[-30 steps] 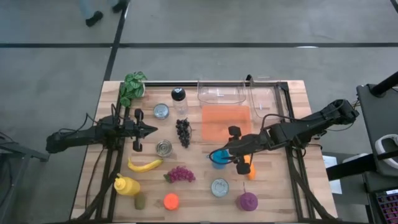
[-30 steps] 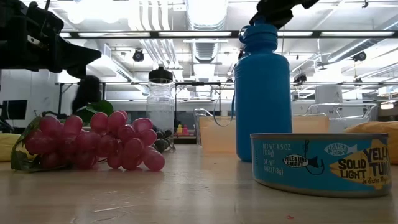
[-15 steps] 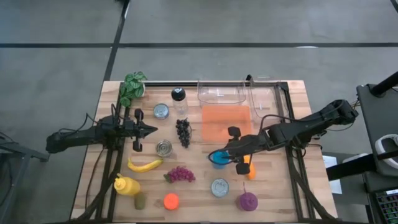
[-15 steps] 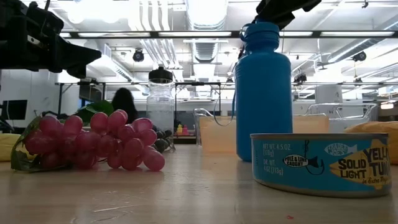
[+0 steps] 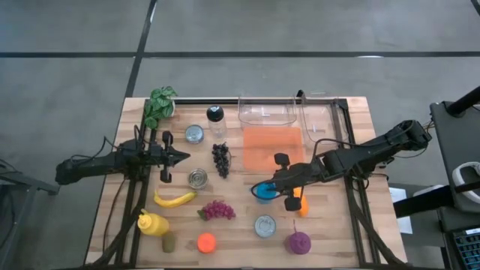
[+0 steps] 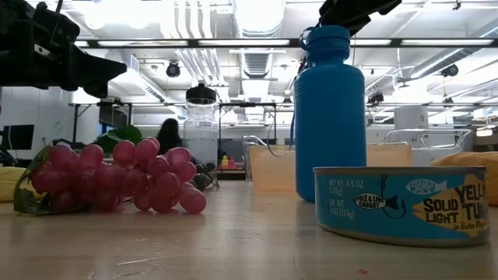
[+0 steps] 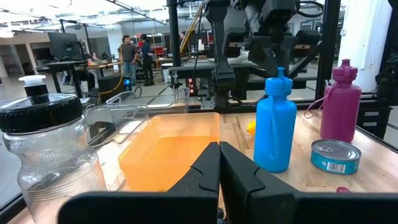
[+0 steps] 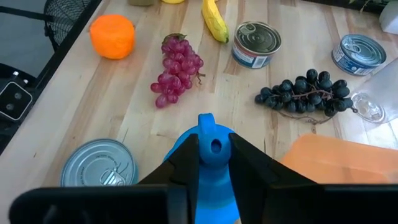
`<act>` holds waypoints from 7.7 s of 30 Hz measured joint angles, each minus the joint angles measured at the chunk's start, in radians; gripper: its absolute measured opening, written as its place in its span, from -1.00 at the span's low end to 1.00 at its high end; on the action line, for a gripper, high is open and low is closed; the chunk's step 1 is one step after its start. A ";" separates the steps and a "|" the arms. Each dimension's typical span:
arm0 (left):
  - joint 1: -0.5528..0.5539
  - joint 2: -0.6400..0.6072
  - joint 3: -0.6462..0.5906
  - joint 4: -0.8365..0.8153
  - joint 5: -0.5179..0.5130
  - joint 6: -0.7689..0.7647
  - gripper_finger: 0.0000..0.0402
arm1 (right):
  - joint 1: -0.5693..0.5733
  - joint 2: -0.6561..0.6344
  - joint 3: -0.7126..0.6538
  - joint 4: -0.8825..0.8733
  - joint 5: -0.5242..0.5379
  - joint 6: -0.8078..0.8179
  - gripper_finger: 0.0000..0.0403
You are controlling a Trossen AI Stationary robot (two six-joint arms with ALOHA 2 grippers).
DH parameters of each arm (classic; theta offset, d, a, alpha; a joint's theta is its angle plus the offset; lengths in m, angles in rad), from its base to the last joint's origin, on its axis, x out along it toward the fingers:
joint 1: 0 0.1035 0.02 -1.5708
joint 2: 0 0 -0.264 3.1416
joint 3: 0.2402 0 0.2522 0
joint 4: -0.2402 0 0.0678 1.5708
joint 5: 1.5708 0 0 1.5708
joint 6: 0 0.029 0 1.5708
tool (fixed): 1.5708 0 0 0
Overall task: Pick & Place Food Item
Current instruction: Put the blue water bottle into the right transparent bin
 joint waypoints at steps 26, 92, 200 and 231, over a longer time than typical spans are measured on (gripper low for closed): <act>0.000 0.000 0.000 0.000 0.000 0.000 -0.97 | 0.000 -0.005 0.000 -0.005 0.002 -0.004 -0.67; 0.000 0.000 0.000 0.000 0.000 0.000 -0.97 | -0.438 -0.487 0.107 -0.267 0.319 0.162 -0.67; 0.000 0.006 0.000 0.000 0.000 0.000 -0.97 | -1.142 -0.164 -0.007 -0.444 0.632 0.811 -0.63; 0.000 0.006 0.000 0.000 0.000 0.000 -0.97 | -1.144 -0.166 -0.052 -0.412 0.629 0.845 -0.58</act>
